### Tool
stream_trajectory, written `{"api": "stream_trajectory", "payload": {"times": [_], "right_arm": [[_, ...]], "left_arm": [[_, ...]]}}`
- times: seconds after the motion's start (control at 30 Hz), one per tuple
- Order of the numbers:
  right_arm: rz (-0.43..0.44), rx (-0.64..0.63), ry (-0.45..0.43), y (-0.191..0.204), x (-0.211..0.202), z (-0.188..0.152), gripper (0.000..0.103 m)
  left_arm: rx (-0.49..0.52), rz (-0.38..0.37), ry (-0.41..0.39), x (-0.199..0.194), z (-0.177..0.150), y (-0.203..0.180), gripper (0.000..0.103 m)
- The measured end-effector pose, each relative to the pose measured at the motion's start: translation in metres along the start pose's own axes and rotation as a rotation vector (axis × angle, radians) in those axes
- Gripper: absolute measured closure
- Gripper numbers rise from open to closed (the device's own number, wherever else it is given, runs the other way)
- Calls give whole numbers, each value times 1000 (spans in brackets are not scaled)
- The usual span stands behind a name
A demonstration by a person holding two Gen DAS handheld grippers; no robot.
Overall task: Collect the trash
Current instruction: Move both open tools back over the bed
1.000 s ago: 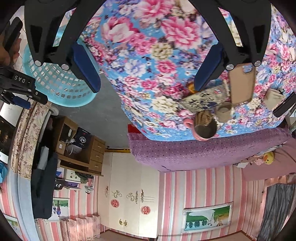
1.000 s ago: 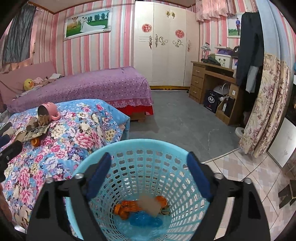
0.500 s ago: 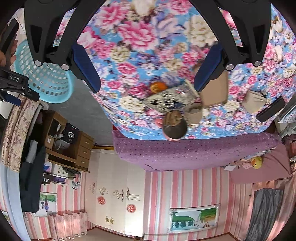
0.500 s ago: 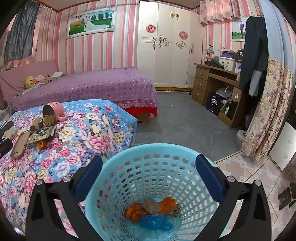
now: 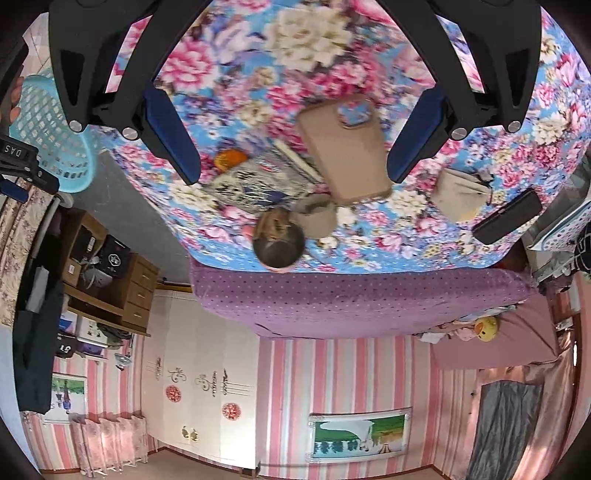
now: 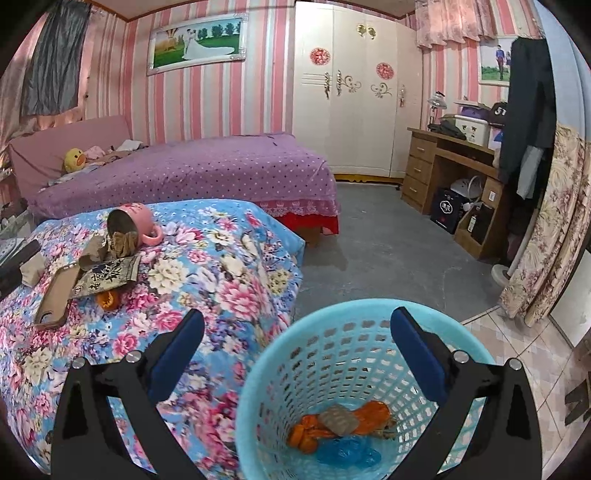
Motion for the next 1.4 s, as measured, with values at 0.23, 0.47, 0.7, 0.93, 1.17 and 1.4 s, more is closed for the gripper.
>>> {"api": "stream_trajectory", "payload": {"times": [0.23, 0.47, 0.7, 0.93, 1.17, 1.4], "right_arm": [[21, -28, 5, 23, 8, 2, 5], [33, -70, 21, 48, 18, 1, 5], [56, -82, 34, 70, 28, 2, 5], [90, -71, 19, 93, 34, 21, 5], [108, -101, 11, 117, 48, 30, 5], [129, -122, 60, 134, 68, 16, 5]], "left_arm": [[-34, 41, 9, 15, -2, 36, 6], [-43, 64, 31, 27, -5, 62, 6], [-35, 83, 34, 31, -9, 80, 6], [-52, 92, 33, 33, -5, 98, 6], [-67, 115, 49, 43, -6, 119, 6], [-98, 151, 82, 49, -13, 158, 6]]}}
Point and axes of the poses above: each gripper's, at about its wrist camera, not at the fingertips, and x roughly the way its jaws point, y to its left, z to its top, the point moved 5 cm from there along x, roughly the way its jaws point, and after that the axes turned 9 degrees about z, right-handed, at the moved point
